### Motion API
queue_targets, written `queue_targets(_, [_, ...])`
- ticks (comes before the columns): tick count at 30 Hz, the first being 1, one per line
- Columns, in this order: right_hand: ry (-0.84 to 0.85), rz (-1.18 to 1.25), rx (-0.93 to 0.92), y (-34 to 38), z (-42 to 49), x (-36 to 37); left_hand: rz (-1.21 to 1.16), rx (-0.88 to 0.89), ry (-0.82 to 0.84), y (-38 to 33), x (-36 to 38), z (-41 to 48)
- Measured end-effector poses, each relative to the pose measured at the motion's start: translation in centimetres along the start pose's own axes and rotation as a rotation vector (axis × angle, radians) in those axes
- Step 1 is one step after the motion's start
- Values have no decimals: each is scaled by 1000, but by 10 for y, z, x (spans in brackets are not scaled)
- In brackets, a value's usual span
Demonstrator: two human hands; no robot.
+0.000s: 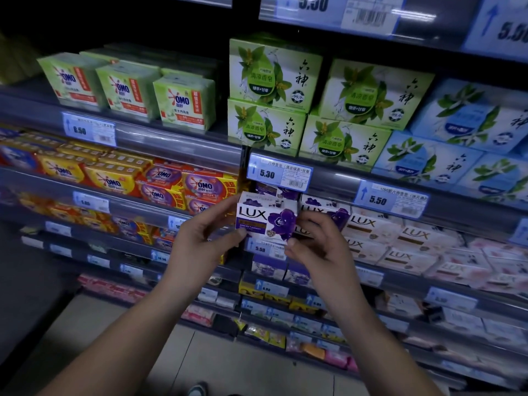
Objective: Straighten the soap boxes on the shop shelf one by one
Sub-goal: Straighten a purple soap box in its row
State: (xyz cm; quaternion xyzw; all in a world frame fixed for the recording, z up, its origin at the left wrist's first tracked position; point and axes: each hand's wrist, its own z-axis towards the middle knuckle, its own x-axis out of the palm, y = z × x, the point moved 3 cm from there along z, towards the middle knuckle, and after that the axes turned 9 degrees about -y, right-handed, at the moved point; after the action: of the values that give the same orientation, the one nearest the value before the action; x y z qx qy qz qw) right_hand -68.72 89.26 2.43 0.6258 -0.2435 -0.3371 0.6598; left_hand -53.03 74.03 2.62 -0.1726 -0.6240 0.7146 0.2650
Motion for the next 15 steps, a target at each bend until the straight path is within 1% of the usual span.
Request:
queue_targets(2, [13,-6,-1,-1,-2,1,-73,-1,24,0,-1,3])
queue_targets(5, [35,-32,-7,-4,-3,3,-114,-2,6,4,-4,7])
queue_targets(10, [5,-22,-21,-7,-2,4,-83,18,3,12,-3,7])
queue_targets(15, [-18,5,36,-10,-1,8,-42,53,-33,9,2,11])
